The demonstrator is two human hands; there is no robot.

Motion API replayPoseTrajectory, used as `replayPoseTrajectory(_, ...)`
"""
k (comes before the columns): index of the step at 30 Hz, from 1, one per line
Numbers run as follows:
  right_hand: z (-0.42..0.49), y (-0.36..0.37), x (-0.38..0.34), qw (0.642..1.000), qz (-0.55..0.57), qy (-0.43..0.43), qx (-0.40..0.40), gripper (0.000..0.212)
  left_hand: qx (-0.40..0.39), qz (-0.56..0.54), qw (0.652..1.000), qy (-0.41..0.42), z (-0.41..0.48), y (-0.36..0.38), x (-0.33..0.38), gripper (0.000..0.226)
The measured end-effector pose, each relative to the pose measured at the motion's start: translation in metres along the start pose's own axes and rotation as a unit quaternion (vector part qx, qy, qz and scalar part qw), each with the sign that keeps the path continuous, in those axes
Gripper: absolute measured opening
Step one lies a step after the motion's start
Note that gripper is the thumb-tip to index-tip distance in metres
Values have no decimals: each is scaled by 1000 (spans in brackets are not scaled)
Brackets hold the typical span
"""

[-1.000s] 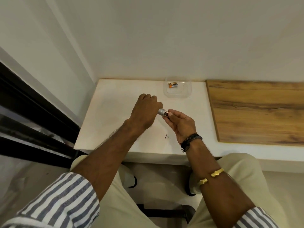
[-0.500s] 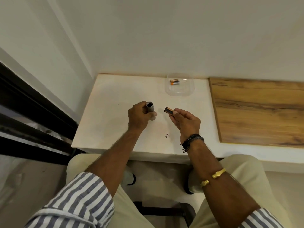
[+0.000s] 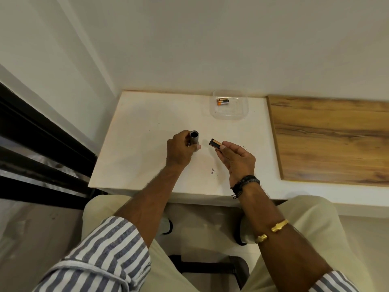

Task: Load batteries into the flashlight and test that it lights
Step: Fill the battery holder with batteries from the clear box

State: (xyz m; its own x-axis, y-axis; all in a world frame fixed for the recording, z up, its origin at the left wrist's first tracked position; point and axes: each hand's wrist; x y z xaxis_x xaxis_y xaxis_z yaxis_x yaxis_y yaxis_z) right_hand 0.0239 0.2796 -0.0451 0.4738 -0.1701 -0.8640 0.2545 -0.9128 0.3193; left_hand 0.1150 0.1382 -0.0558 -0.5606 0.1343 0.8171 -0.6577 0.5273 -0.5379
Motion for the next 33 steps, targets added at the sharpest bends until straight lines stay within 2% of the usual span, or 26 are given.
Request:
replayPoseTrajectory(2, -1, -2, -1, 1000, 5, 0, 4, 17, -8, 7, 1000, -4, -2, -2, 1, 56)
replayPoseTrajectory(4, -4, -4, -2, 1000, 20, -3, 1, 17, 23, -12, 1000, 3, -11, -4, 4, 62)
replayPoseTrajectory(7, -10, -6, -5, 999, 41, -3, -13, 17, 158, -86, 983, 42, -37, -3, 8, 42)
replayPoseTrajectory(9, -17, -5, -4, 998, 50, -7, -25, 17, 179, -125, 974, 67, -55, 1, 11, 24)
replayPoseTrajectory(11, -25, -5, -1, 997, 65, -16, -42, 16, 114, -163, 978, 58, -69, 9, 11, 23)
replayPoseTrajectory(13, -34, -8, 2, 995, 64, -35, -62, 14, 27, -221, 975, 7, -76, 15, 10, 30)
replayPoseTrajectory(15, -41, -12, 3, 995, 39, -57, -78, 13, -50, -297, 953, -29, -78, 18, 12, 29)
replayPoseTrajectory(19, -42, -19, 1, 987, -48, -97, -116, 13, -121, -368, 921, -36, -76, 12, 12, 33)
replayPoseTrajectory(21, -39, -24, -3, 982, -72, -107, -137, 13, -146, -400, 903, -49, -76, 9, 10, 35)
replayPoseTrajectory(24, -37, -28, -8, 972, -87, -123, -181, 20, -160, -414, 894, -67, -76, 4, 9, 35)
replayPoseTrajectory(27, -39, -28, -10, 964, -93, -126, -214, 23, -157, -416, 893, -75, -75, 0, 8, 30)
replayPoseTrajectory(33, -38, -27, -8, 954, -141, -145, -221, 22, -161, -403, 896, -92, -75, -2, 6, 32)
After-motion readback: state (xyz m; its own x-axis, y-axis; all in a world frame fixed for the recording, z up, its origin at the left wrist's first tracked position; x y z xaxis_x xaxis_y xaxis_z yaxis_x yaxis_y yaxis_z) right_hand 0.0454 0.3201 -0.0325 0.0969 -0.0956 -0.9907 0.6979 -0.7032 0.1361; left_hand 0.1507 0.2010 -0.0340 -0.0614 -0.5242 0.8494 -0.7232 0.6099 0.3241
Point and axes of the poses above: each hand's wrist, its own z-axis towards the middle knuckle, its own y-axis out of the palm, x = y × z, and after that the axes turned 8 degrees about -y, right-handed
